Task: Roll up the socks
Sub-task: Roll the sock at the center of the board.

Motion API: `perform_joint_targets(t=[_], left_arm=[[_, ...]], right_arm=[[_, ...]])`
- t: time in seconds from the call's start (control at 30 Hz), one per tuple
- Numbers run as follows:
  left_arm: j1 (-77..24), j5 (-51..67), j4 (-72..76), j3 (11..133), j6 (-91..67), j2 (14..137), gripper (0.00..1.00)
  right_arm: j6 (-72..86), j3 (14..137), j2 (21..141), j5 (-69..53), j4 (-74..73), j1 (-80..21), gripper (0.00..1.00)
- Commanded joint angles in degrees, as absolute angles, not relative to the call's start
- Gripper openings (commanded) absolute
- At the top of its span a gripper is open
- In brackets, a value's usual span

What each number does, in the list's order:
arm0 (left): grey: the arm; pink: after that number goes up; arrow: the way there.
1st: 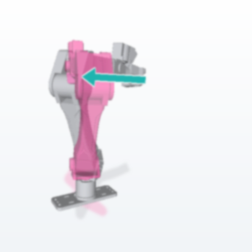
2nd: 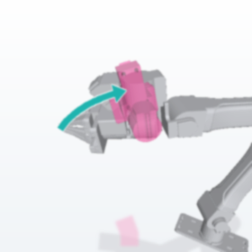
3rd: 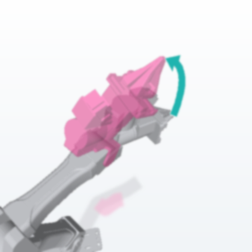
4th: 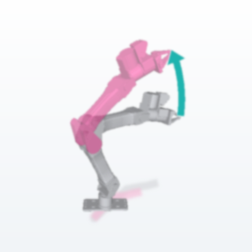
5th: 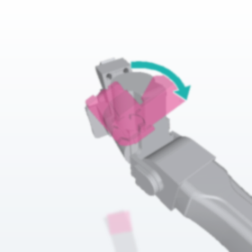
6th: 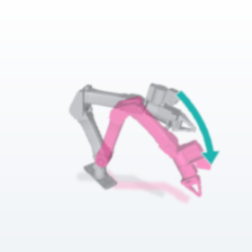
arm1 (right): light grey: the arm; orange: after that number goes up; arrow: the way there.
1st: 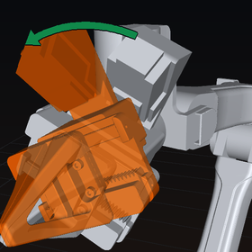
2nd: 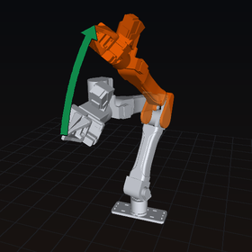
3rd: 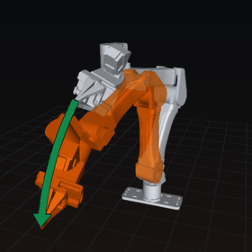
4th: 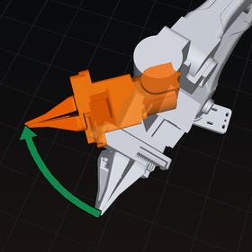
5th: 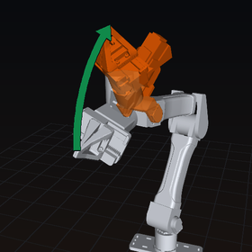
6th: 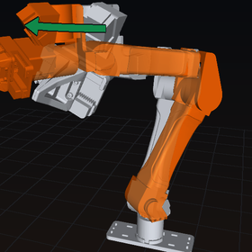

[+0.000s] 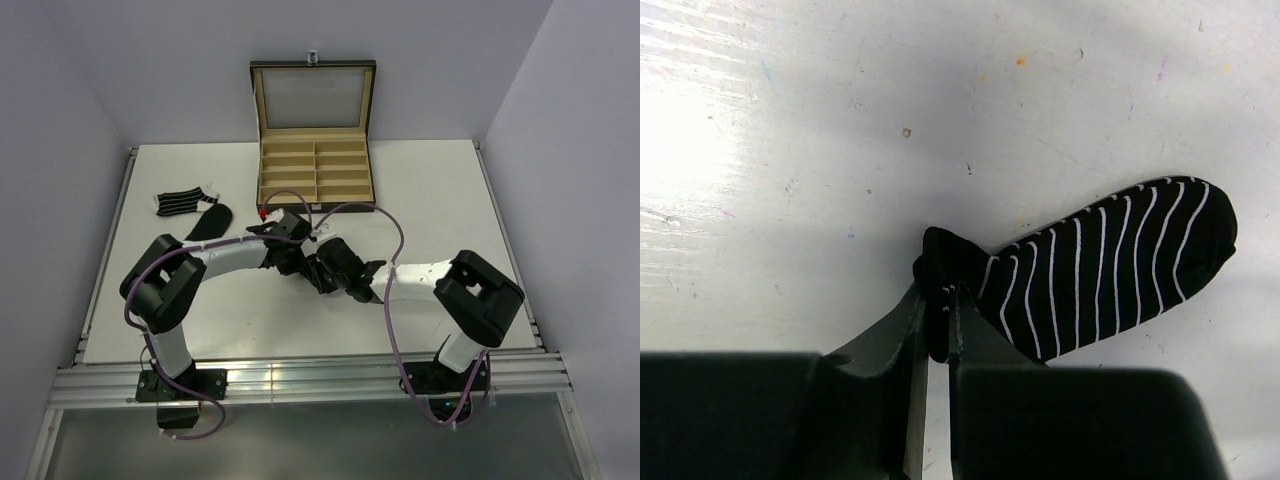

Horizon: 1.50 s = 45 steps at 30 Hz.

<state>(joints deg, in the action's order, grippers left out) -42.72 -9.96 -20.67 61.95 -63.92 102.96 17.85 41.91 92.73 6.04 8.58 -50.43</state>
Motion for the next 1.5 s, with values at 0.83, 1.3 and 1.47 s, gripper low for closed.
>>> perform_joint_targets(t=[0.83,1.3,1.47], left_arm=[[-43.2,-9.7,-21.5,62.8,-64.0,105.0,0.01],[-43.0,-8.2,-19.1,60.2,-66.4,103.3,0.01],[-43.0,-8.3,-19.0,59.9,-66.6,102.9,0.01]], right_arm=[[13.2,42.8,89.0,5.5,15.6,-52.8,0.39],[13.9,43.3,95.1,7.2,17.1,-52.8,0.34],[14.3,44.3,95.8,8.9,15.0,-52.7,0.11]])
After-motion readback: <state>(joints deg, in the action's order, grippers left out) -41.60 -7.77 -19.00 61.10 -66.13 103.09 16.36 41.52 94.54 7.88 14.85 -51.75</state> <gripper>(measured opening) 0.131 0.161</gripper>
